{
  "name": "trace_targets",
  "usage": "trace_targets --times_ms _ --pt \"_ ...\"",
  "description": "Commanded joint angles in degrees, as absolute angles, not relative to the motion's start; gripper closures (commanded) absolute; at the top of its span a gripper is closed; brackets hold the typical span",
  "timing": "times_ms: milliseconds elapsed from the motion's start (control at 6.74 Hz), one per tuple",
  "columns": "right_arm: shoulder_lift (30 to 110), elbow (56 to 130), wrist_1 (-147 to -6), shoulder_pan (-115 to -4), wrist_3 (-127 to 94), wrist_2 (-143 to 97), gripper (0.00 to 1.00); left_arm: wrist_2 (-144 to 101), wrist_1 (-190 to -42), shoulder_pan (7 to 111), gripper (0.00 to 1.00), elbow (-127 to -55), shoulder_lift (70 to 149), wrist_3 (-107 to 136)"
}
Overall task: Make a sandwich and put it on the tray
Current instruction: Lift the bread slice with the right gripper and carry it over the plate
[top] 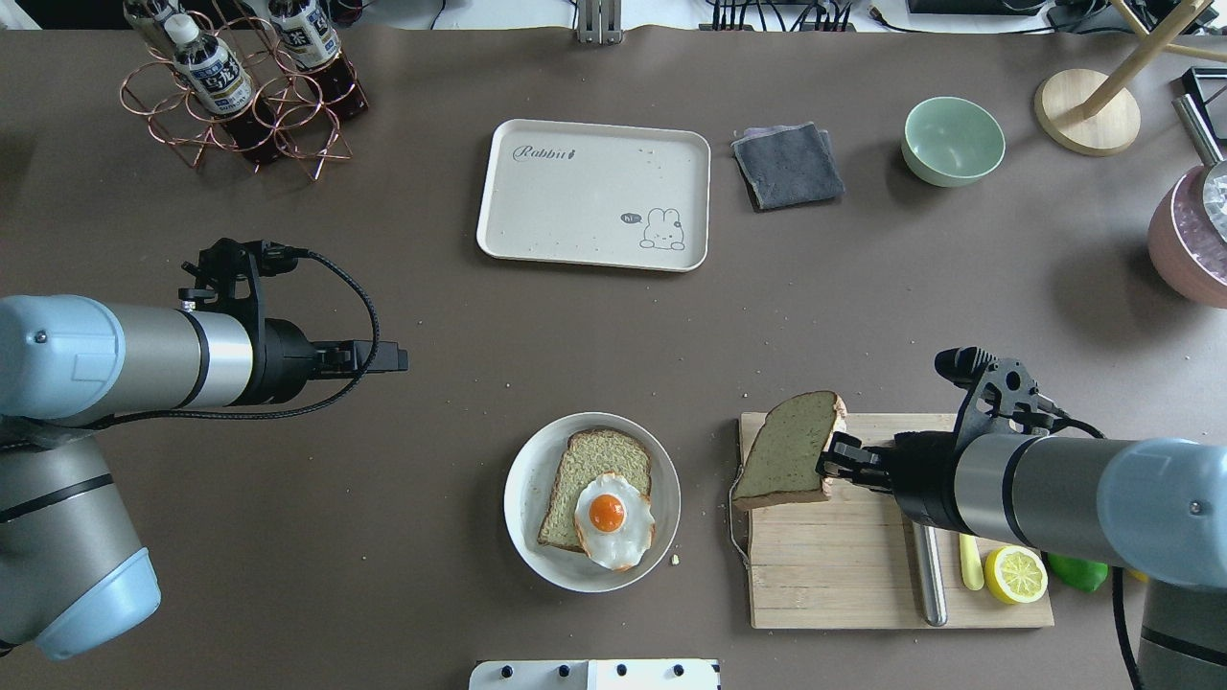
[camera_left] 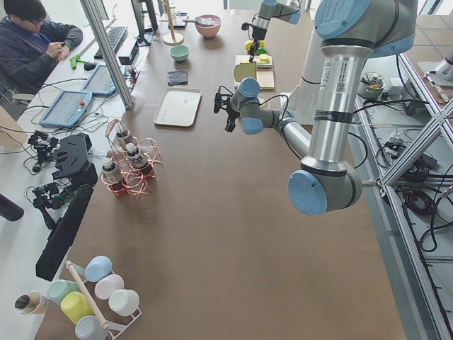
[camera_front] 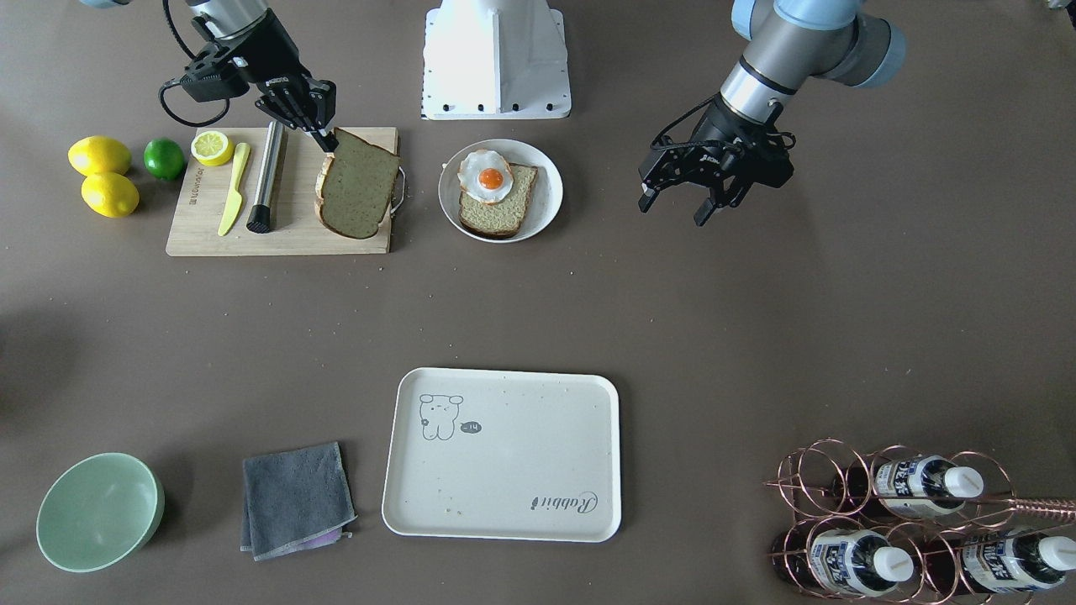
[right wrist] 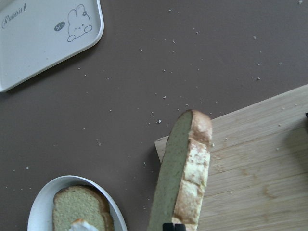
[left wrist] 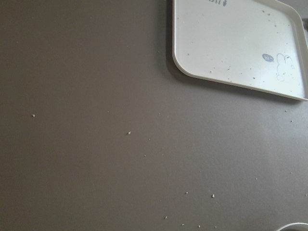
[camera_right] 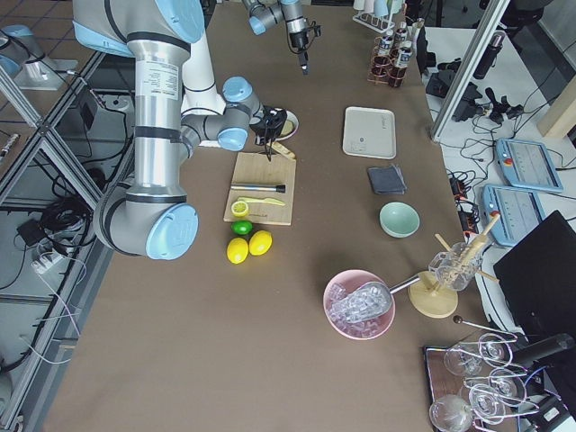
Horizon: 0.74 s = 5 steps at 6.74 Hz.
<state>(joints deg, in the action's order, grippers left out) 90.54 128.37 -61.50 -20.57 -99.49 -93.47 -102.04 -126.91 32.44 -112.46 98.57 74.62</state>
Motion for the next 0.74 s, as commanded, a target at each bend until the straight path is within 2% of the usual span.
trace_targets --times_ms 0,297,594 --pt "79.15 129.46 -72.72 -22.94 -99.58 -96.06 1.0 -102.13 -126.91 32.43 0.03 -112.33 98.61 74.62" --pt "69.13 128.16 -81.53 -20.93 -99.58 -95.54 1.0 -102.22 -127.0 32.52 0.03 -112.41 98.35 74.71" --pt "62.69 122.72 -81.56 -14.55 -99.75 -88.91 1.0 -102.22 -127.09 32.61 0.03 -112.59 97.91 74.71"
